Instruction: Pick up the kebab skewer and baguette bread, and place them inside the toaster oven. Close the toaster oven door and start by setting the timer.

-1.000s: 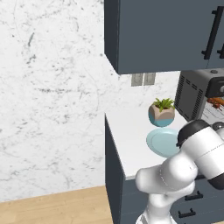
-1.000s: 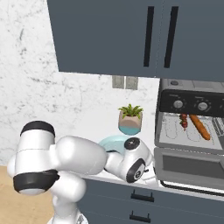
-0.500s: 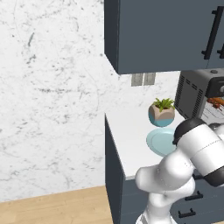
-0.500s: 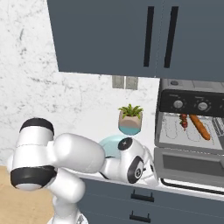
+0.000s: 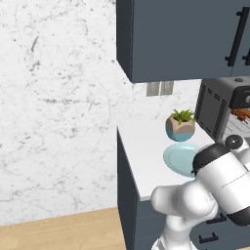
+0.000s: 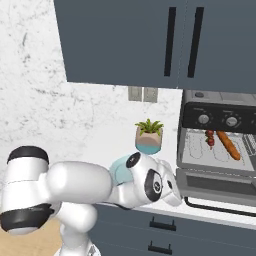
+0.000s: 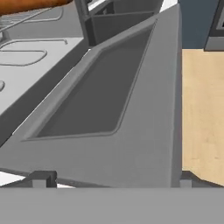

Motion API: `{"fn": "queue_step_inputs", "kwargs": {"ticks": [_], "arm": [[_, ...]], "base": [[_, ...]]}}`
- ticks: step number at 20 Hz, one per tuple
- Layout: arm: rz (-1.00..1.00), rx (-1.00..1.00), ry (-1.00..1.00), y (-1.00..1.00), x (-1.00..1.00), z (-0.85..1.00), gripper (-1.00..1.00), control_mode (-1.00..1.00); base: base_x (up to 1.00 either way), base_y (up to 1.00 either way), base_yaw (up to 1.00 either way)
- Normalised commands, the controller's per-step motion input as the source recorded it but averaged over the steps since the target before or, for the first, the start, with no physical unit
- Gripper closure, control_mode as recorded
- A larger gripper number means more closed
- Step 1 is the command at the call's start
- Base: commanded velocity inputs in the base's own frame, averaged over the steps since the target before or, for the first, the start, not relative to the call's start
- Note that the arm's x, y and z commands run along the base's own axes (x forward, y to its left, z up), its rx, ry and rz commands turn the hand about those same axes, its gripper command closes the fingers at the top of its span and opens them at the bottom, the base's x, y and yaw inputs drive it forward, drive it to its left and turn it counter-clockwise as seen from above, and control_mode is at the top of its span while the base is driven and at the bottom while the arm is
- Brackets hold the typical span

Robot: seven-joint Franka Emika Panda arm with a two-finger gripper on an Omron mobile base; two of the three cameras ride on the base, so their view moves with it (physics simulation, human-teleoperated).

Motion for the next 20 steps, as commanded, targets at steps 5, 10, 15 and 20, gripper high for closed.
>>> {"fn": "queue_step_inputs", "kwargs": {"ticks": [5, 10, 15, 20], "arm": [[0.0, -0.11, 0.0, -0.17, 0.01, 0.25, -1.0, -1.0], [0.0, -0.11, -0.02, -0.15, 0.21, 0.14, -1.0, -1.0], [0.0, -0.09, -0.03, -0.08, 0.49, 0.02, -1.0, -1.0], [0.0, -0.06, 0.0, -0.09, 0.55, 0.0, -1.0, -1.0]], "base": [[0.0, 0.0, 0.0], [0.0, 0.0, 0.0], [0.0, 0.0, 0.0], [0.0, 0.0, 0.0]]}}
